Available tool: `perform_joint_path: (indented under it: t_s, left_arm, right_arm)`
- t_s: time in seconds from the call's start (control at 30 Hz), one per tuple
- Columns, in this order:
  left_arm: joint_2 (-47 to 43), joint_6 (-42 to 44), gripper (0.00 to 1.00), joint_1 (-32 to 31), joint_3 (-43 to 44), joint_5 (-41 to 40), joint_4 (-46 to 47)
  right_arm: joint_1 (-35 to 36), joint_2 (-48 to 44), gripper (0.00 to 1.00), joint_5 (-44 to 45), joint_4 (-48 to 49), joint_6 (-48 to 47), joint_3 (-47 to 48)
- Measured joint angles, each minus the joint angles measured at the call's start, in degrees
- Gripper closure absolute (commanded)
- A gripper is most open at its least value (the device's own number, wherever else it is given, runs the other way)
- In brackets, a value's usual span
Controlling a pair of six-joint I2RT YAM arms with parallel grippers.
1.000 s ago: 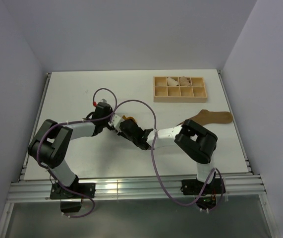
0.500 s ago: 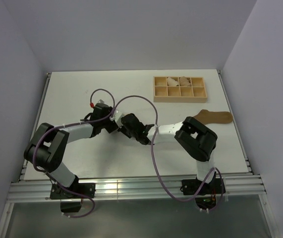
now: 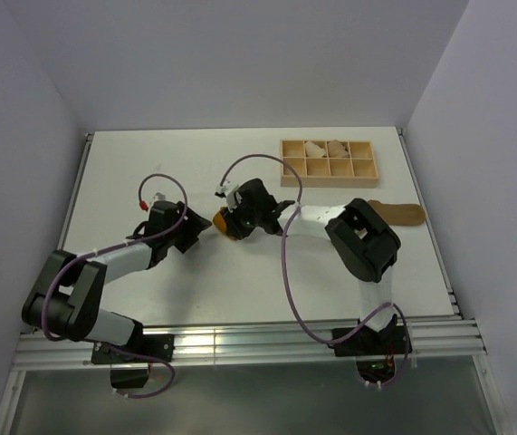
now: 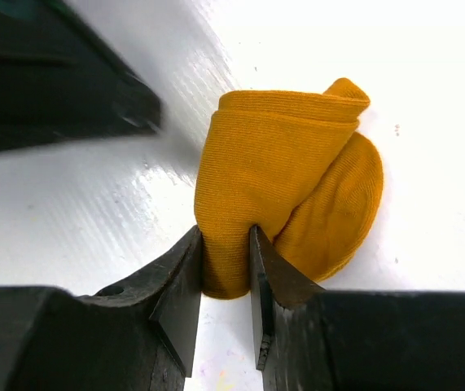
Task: Roll the socks
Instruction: Roll the sock at the center of the board.
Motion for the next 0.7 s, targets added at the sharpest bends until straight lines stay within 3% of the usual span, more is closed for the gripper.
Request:
perform_joint_path:
  t_s: [0.23, 0.7]
  left_arm:
    - [-4.5, 0.7, 0.28, 0.9, -3.8, 0.0, 4.8]
    - [-2.8, 1.2, 0.31, 0.3, -6.0, 3.9, 13.8]
  right_arm:
    - [-6.0, 3.4, 1.0, -14.7, -2.8, 6.0, 3.8]
    - [-13.4, 10.5, 0.97, -36.9, 1.0, 23.1, 4.9]
